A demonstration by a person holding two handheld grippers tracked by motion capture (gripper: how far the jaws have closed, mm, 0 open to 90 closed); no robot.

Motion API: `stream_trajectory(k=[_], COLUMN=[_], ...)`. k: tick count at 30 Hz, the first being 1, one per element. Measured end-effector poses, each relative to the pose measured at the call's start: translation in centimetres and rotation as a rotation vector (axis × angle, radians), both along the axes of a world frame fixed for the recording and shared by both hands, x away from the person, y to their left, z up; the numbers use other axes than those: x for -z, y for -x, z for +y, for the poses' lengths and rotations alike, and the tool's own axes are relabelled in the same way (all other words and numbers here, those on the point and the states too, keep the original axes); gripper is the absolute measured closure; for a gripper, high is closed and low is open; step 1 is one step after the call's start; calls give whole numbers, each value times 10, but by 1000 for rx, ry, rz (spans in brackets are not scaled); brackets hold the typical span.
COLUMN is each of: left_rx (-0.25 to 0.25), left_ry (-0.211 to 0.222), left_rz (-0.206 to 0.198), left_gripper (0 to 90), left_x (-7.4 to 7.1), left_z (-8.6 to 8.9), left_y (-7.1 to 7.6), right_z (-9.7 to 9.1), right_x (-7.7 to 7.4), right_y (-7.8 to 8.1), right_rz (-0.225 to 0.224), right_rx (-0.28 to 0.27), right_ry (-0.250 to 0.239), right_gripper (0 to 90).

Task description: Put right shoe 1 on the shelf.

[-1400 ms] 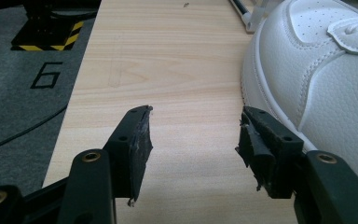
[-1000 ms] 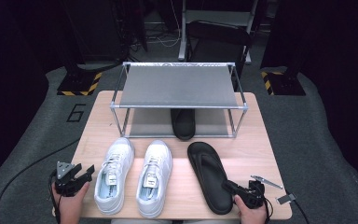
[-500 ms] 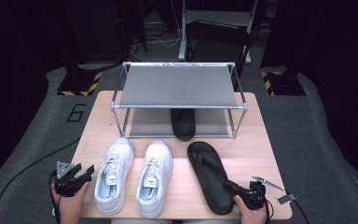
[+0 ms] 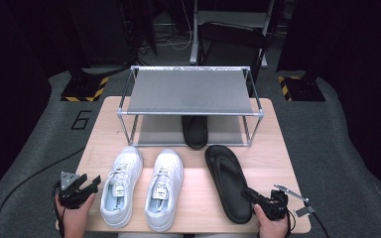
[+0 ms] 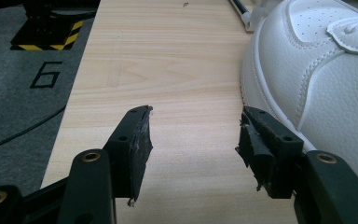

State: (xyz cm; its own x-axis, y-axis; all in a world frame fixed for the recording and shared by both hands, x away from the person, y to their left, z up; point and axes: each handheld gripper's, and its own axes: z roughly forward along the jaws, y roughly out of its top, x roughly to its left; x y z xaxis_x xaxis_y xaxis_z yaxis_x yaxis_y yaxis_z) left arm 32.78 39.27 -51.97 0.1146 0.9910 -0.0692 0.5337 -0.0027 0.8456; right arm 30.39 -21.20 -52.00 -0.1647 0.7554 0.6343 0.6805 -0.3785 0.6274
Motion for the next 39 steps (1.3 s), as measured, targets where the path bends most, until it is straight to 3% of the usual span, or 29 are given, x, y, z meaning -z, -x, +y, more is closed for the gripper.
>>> stream_trajectory(k=[5,18,28,29,32,39], left_rx=[-11,-1,0,-4,-2,-3], left_ry=[10,5,5,5,4,12], left_rz=[-23,-6,-1,-16,-12,-7], left_gripper=[431,432,432,432,432,432], left_x=[1,0,0,1,1,0], left_z=[0,1,1,1,1,1], left_y=[-1,0,0,-1,-1,-1], right_z=[1,2,11,11,14,21], right_x=[-5,-15,-23,-23,-26,-31], right_y=[-10,-42,-77,-79,-87,-105], right_rz=[-15,-35,-44,-55,-54,-62], right_rx=[9,66,81,80,90,106], right_ry=[15,34,72,78,64,84], right_gripper=[654,654,654,654,654,654])
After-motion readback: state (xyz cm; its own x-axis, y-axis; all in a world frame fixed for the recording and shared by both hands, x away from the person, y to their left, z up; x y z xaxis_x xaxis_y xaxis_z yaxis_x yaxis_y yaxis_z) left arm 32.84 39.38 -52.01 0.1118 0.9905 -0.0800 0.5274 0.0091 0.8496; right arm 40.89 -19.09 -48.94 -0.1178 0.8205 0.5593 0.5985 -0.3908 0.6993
